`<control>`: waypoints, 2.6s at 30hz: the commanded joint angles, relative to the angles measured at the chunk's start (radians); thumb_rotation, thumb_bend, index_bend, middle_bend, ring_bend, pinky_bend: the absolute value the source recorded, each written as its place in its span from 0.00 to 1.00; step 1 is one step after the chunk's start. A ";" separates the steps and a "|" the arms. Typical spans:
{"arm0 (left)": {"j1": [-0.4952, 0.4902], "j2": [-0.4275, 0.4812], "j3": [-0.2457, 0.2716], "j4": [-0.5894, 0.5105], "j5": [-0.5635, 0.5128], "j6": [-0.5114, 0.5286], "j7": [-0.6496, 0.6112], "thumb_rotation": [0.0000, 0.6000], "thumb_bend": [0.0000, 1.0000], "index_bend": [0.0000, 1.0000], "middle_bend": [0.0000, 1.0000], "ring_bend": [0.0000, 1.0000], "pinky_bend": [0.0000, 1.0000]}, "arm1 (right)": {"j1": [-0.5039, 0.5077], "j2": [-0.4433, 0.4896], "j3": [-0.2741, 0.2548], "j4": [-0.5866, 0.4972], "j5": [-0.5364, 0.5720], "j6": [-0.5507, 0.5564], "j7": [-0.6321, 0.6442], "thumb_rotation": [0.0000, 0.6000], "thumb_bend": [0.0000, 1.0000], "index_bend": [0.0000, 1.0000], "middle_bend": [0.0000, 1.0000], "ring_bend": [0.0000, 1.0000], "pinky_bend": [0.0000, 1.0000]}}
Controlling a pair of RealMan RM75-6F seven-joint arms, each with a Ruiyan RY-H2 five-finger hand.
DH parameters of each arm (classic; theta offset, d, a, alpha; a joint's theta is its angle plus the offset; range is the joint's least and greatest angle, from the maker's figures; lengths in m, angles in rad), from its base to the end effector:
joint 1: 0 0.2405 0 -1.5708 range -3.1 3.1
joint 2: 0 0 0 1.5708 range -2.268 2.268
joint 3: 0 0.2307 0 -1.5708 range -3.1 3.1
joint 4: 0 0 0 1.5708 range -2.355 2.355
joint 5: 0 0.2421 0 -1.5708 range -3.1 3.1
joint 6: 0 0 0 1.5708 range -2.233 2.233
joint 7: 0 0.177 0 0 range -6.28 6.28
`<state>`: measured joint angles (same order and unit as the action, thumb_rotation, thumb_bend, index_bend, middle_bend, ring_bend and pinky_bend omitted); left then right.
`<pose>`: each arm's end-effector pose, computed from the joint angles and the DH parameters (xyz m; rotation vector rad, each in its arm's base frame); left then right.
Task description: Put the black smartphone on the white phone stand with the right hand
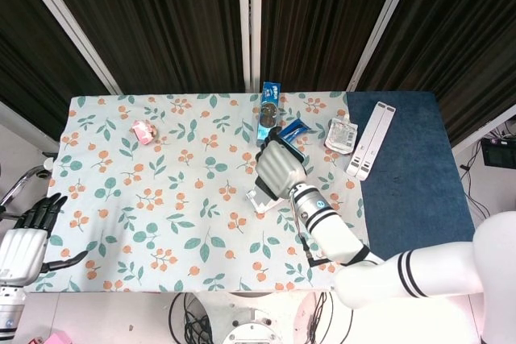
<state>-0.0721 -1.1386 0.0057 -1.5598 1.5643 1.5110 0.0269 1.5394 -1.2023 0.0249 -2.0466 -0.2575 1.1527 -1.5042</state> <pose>-0.3058 0.1978 0.1084 -1.4658 -0.8606 -0.8656 0.0393 -0.3381 -0.0043 2.0895 0.1447 0.2341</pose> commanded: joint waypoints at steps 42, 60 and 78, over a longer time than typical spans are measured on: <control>0.028 -0.017 0.015 0.073 0.016 0.025 -0.079 0.65 0.02 0.06 0.05 0.08 0.21 | 0.077 -0.392 0.006 0.109 0.111 0.398 -0.291 1.00 0.20 0.79 0.57 0.55 0.23; 0.034 -0.017 0.014 0.093 0.009 0.024 -0.107 0.64 0.02 0.06 0.05 0.08 0.21 | 0.046 -0.486 0.027 0.174 0.078 0.457 -0.365 1.00 0.20 0.79 0.57 0.55 0.23; 0.037 -0.021 0.017 0.109 0.005 0.016 -0.123 0.65 0.02 0.07 0.05 0.08 0.21 | -0.013 -0.542 0.028 0.225 0.039 0.450 -0.390 1.00 0.20 0.79 0.57 0.55 0.23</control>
<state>-0.0348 -1.1596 0.0225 -1.4504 1.5694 1.5267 -0.0962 1.5282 -1.7436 0.0518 -1.8224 -0.2180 1.6039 -1.8933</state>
